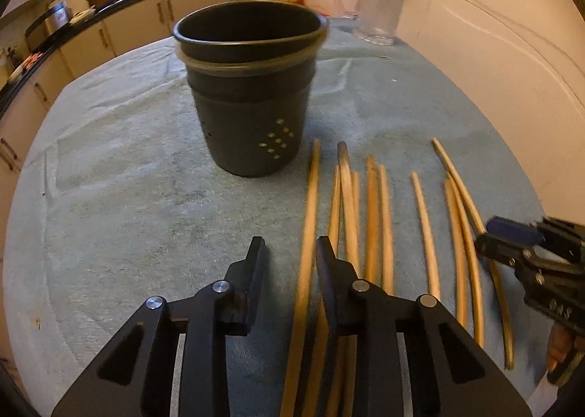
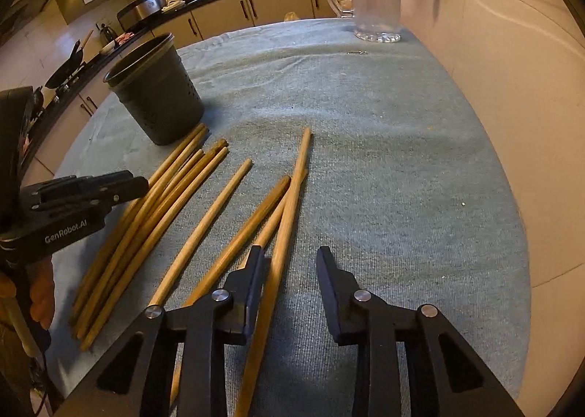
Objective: Organize utensils
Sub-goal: 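Lower the left tool onto a wooden chopstick and close it while the right tool grasps another, then lift the left tool's chopstick upright while the right tool lifts its chopstick too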
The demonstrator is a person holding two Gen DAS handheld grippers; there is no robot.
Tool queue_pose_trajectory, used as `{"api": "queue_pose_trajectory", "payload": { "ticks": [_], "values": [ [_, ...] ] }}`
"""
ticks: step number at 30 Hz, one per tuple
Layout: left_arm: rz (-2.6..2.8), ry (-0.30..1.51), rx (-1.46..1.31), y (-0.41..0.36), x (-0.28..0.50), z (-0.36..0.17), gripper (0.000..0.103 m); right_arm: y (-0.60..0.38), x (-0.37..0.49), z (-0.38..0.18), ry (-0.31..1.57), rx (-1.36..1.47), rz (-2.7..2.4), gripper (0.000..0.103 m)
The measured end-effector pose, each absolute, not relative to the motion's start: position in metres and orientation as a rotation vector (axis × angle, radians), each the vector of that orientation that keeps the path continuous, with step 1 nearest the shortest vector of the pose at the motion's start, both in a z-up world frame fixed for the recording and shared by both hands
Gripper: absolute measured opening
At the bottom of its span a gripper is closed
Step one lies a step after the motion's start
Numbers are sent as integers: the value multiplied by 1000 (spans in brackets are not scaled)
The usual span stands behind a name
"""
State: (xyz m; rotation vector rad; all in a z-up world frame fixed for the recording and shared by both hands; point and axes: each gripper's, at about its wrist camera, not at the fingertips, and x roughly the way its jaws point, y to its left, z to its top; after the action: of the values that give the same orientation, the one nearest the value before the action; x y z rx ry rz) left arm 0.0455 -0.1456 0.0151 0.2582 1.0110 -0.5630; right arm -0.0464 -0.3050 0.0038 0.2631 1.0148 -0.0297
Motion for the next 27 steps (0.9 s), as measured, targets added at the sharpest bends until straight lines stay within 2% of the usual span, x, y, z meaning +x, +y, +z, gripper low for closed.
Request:
{"api": "queue_pose_trajectory", "payload": {
  "ticks": [9, 10, 11, 13, 14, 15, 23, 27],
  "values": [
    [-550, 1008, 327, -160, 44, 13, 26, -305, -51, 2, 989, 269, -32, 32],
    [-545, 1006, 339, -163, 44, 13, 23, -305, -51, 2, 987, 270, -30, 32],
    [-542, 1006, 343, -165, 44, 14, 14, -306, -52, 3, 986, 274, -28, 32],
    [-522, 1022, 319, -165, 46, 15, 14, -309, -53, 2, 987, 282, -38, 23],
    [-514, 1035, 291, -163, 47, 18, 14, -311, -55, 2, 989, 292, -38, 14],
    [-503, 1049, 256, -157, 50, 17, 14, -314, -57, 1, 993, 312, -37, 10],
    [-307, 1111, 46, -80, 36, 23, 15, -342, -89, 1, 994, 427, -112, 9],
    [-333, 1110, -8, -52, 25, 27, 18, -342, -106, 6, 1002, 408, -126, 11]
  ]
}}
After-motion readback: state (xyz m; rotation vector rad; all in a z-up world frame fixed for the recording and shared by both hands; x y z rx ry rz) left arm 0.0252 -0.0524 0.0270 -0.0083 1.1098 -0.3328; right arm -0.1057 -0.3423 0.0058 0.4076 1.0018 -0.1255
